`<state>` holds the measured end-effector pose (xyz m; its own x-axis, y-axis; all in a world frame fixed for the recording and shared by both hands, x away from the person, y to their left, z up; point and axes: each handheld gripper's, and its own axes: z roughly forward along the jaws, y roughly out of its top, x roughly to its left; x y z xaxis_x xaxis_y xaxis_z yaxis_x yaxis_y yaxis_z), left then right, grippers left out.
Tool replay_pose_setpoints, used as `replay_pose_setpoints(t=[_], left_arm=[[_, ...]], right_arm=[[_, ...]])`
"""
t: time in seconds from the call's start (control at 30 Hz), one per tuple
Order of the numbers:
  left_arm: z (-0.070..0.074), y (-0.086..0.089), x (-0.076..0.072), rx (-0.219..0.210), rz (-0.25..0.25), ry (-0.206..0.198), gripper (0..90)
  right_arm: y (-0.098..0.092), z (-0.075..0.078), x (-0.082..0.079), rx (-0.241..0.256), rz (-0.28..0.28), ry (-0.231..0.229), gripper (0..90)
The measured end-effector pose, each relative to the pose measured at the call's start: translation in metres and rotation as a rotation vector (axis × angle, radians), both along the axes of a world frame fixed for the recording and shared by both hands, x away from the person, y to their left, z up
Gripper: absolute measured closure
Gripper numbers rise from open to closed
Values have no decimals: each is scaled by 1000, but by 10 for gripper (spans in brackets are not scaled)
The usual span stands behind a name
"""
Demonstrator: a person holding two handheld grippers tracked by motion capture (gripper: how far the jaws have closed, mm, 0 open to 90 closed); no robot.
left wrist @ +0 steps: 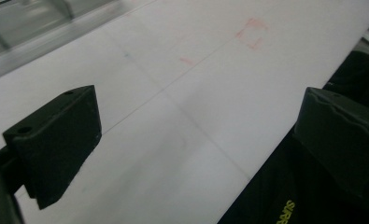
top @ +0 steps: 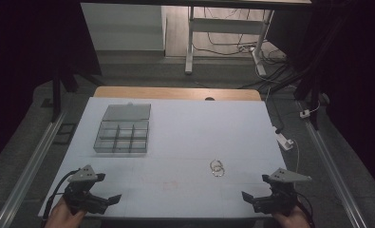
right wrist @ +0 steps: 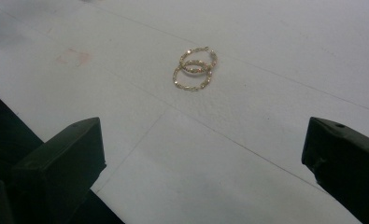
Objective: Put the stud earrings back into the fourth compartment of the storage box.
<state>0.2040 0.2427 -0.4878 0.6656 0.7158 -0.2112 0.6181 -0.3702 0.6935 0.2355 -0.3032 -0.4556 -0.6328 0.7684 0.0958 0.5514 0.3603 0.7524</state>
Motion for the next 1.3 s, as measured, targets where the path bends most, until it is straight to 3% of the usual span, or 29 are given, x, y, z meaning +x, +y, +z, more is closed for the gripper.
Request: replay_pose_setpoints(t=[0.57,0.73,0.87,1.3], left_arm=[[6,-43,34,-4,-85,-18,13],[6,-62,47,38,-127,-29,8],[5,-78,57,39,-156,-31,5],[6,-133,92,102,-236,-47,14]], right_arm=[[2,0,0,-13,28,-1,0],[2,0,0,-12,22,-2,0],[2,0,0,-13,24,-2,0],[2,0,0,-14,26,1,0]])
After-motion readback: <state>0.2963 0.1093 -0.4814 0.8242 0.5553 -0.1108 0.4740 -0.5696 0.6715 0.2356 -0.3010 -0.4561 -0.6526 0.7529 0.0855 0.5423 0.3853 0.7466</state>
